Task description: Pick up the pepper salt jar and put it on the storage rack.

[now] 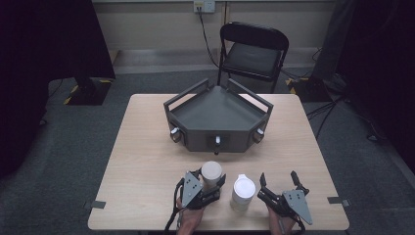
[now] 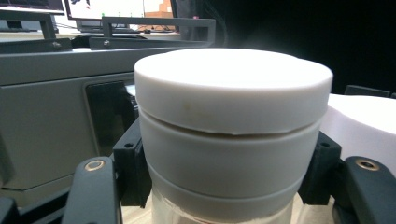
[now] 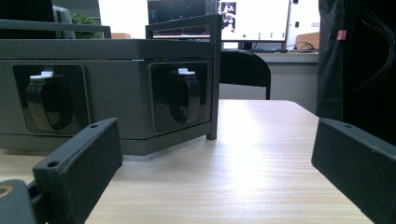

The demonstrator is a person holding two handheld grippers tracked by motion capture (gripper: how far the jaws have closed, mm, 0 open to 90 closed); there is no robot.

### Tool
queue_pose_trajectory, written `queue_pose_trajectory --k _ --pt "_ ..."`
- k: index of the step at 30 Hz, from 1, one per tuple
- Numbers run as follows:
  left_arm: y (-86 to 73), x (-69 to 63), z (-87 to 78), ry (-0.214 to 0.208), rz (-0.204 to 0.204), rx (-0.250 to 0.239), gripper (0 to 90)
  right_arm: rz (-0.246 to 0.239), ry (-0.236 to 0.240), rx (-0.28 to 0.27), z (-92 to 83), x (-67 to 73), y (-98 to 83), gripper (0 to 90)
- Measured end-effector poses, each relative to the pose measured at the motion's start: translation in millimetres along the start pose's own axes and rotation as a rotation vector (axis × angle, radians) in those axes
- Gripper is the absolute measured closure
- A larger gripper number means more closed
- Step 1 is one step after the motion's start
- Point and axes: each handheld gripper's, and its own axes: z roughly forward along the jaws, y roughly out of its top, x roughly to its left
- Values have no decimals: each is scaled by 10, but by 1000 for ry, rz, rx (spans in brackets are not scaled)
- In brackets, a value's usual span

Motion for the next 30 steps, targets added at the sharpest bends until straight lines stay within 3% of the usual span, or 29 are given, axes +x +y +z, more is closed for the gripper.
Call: queue_pose_trajectory --k 8,11,15,30 --pt "72 79 -15 -13 8 -4 351 0 0 0 0 0 0 6" --pt "111 126 -13 -25 -6 -6 351 0 0 0 0 0 0 6" --pt "180 113 4 -14 19 3 351 0 1 0 0 -2 0 6" --pt "420 207 67 -24 23 -7 351 0 2 0 -1 -4 0 6"
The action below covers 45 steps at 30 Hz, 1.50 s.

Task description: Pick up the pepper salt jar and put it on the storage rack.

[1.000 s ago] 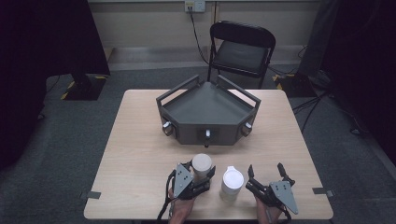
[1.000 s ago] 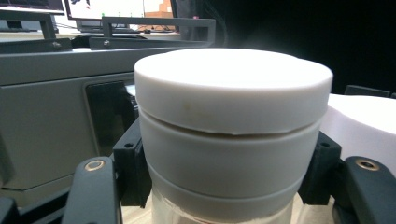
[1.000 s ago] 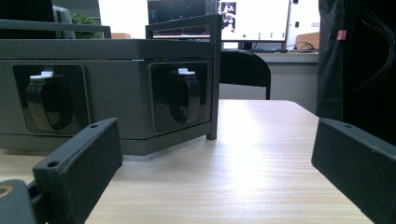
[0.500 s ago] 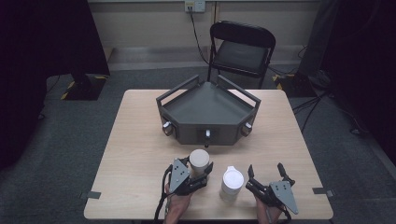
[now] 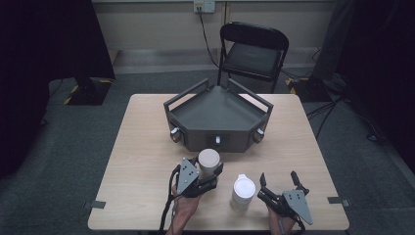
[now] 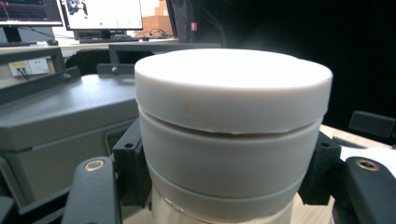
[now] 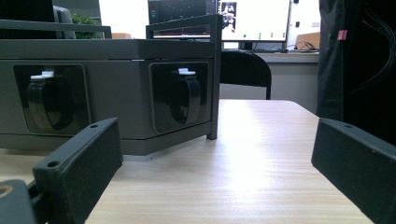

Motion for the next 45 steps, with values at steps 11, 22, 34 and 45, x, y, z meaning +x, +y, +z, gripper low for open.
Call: queue_pose_trajectory --k 11,22,34,45 --pt "235 85 68 -5 28 -10 351 0 0 0 0 0 0 6" --pt "479 201 174 3 1 -11 350 0 3 0 -1 -5 0 6" --pt "781 348 329 36 2 -9 351 0 2 0 -1 -5 0 6" --pt "999 406 514 79 -5 -11 351 0 4 0 -1 -9 0 6"
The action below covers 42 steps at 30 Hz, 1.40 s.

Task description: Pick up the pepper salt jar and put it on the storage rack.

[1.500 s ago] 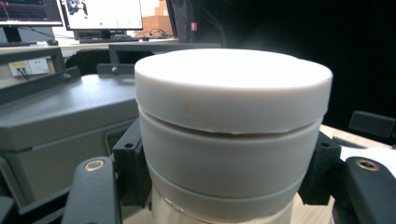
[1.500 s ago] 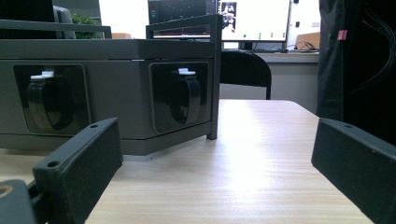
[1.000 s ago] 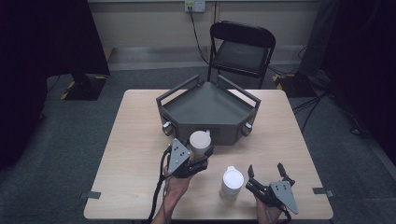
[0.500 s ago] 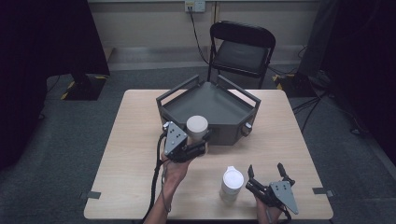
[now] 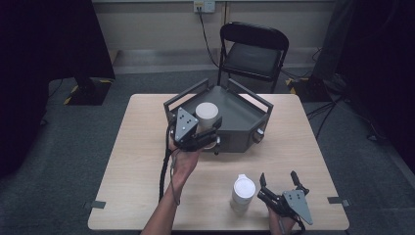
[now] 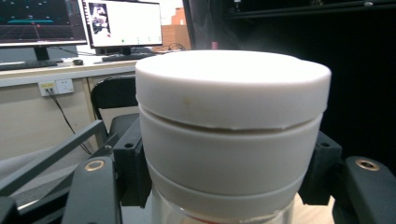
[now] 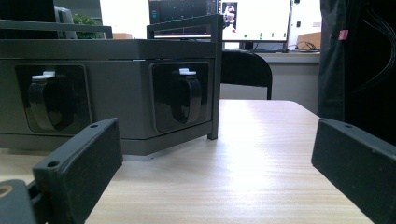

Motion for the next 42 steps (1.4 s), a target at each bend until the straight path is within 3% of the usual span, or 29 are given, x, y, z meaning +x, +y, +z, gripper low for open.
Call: queue_pose_trajectory --k 11,23,33,42 --pt "127 41 311 62 -10 36 351 0 2 0 0 -3 0 6" --pt "278 174 577 90 -16 49 351 -1 1 1 0 -3 1 6" --pt "178 236 745 132 -36 81 352 0 1 1 0 -1 1 6" --pt "109 262 856 142 -41 119 351 1 1 0 0 -1 1 6"
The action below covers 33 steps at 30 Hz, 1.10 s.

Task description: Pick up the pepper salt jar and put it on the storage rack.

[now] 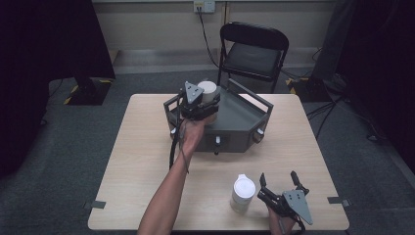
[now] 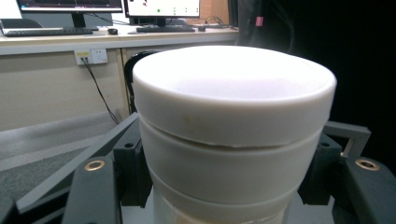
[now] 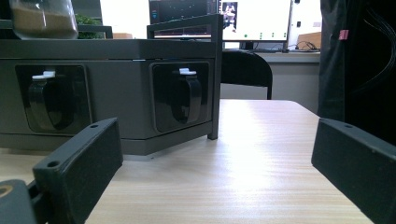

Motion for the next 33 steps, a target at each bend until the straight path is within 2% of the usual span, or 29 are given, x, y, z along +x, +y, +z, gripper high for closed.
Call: queue_pose_trajectory --k 7,16,30,33 --pt "-71 18 54 -3 -12 28 351 -1 1 0 0 -1 0 6" --pt "-101 26 49 -4 -20 22 351 -1 1 0 0 -1 0 6" --pt "-175 -28 35 16 -36 1 348 -1 1 0 0 -1 -1 6" --pt "-132 -27 33 16 -34 20 347 0 1 0 0 -1 0 6"
